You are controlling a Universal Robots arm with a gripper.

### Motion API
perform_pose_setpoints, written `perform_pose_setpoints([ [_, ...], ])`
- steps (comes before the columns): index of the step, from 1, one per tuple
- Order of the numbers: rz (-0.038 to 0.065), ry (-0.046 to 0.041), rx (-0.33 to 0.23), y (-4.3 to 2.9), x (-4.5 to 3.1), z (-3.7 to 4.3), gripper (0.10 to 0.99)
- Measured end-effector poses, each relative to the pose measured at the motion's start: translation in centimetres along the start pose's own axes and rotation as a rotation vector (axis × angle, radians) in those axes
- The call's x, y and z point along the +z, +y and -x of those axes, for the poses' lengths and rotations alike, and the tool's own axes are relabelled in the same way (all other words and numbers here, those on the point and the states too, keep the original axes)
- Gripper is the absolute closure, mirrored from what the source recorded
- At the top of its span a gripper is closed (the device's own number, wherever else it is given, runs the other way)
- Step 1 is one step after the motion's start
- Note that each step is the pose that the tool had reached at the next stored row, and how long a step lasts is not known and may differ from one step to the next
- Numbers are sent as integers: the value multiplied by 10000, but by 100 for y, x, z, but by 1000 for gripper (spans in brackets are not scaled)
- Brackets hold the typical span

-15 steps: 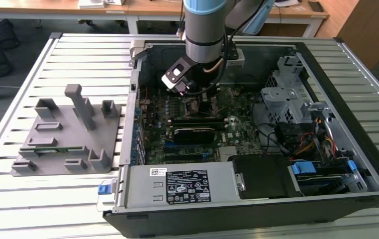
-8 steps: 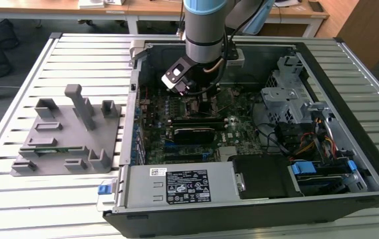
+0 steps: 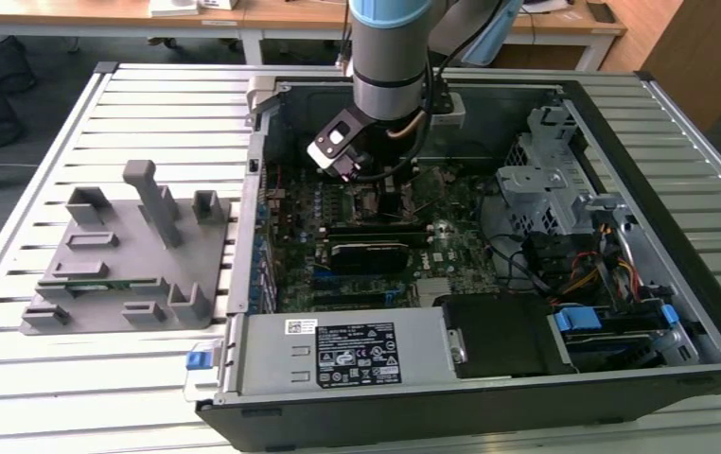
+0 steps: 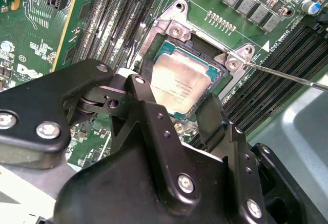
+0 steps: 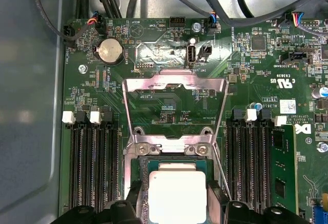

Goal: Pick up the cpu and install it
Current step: 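Place the cpu into insertion slot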

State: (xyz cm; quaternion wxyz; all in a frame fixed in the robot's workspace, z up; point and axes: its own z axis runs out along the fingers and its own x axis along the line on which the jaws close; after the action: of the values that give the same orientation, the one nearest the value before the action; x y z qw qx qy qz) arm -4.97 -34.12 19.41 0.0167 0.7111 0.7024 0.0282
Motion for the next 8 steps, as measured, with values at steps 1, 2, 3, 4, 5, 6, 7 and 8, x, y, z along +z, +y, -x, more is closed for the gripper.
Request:
perform_pose_setpoints([
  [1, 1, 1, 0, 0, 0, 0, 478],
  [2, 2, 2, 0, 0, 1, -1, 478],
  [3, 3, 3, 1, 0, 2, -5, 478],
  [4, 2, 3, 2, 0, 1, -11, 478],
  [5, 1, 1, 1, 0, 1, -17, 478],
  [6, 1, 1, 0, 0, 1, -22, 478],
  [7, 0, 0, 0, 0, 1, -26, 478],
  [8, 0, 2, 0, 0, 1, -27, 478],
])
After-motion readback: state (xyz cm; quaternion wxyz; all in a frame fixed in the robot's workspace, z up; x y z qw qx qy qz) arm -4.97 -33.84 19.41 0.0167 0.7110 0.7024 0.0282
